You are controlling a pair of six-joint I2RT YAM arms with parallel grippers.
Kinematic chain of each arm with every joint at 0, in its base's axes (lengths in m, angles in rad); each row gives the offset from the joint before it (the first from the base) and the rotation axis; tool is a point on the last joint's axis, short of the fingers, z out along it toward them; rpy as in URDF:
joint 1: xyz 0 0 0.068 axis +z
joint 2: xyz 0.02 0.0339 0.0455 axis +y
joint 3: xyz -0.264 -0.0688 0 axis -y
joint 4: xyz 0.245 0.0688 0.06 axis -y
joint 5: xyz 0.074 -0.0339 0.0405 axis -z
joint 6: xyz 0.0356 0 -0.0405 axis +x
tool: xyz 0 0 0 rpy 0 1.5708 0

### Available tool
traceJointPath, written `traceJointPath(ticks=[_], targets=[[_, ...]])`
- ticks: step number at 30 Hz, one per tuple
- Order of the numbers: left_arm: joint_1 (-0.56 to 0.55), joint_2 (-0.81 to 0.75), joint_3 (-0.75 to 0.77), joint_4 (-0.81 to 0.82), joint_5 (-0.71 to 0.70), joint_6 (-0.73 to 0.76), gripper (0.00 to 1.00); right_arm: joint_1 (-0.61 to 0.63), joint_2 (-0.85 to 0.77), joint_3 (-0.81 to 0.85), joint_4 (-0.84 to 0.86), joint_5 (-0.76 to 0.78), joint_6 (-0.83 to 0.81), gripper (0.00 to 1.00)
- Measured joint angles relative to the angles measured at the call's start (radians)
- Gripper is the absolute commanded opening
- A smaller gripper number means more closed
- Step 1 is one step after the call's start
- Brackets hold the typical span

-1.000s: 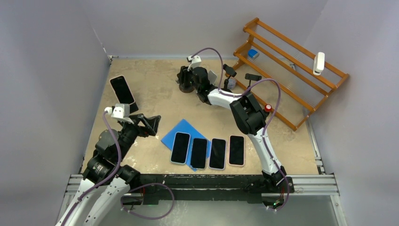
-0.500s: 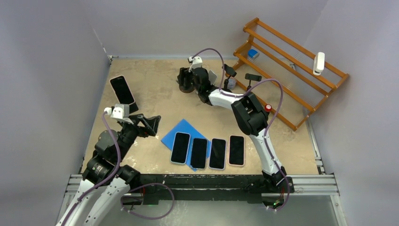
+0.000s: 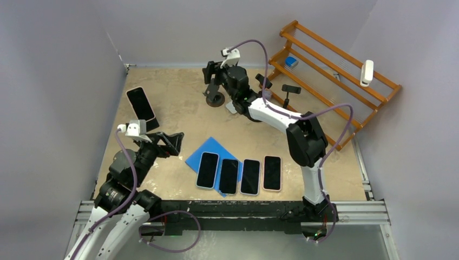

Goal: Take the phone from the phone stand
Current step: Move the phone stand to the center of the board, then remove the phone from the phone stand.

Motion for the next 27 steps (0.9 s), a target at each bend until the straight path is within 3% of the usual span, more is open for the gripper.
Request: traceJointPath(ticks=[6,10,16,22,27], targets=[[0.0,0.004,0.001,-0.004,-0.037,-0.025,0.94,0.11,-0.161,-0.05,-0.002,0.034,-0.018,0.78],[0.0,0.061,0.016,-0.006,-0.063,-0.046,0.95,0.203,-0.33,-0.182,0.007,0.033,-0.007,0.78],[0.0,0.294,0.141,-0.076,-0.165,-0.066,1.0,0.251,-0.571,-0.427,0.027,0.017,0.071,0.77],[0.016,0.524,0.286,-0.146,-0.246,-0.088,1.0,0.262,-0.671,-0.587,-0.015,0.008,0.121,0.77],[0.142,0.648,0.353,-0.189,-0.232,-0.108,1.0,0.267,-0.723,-0.675,-0.067,-0.052,0.168,0.75]])
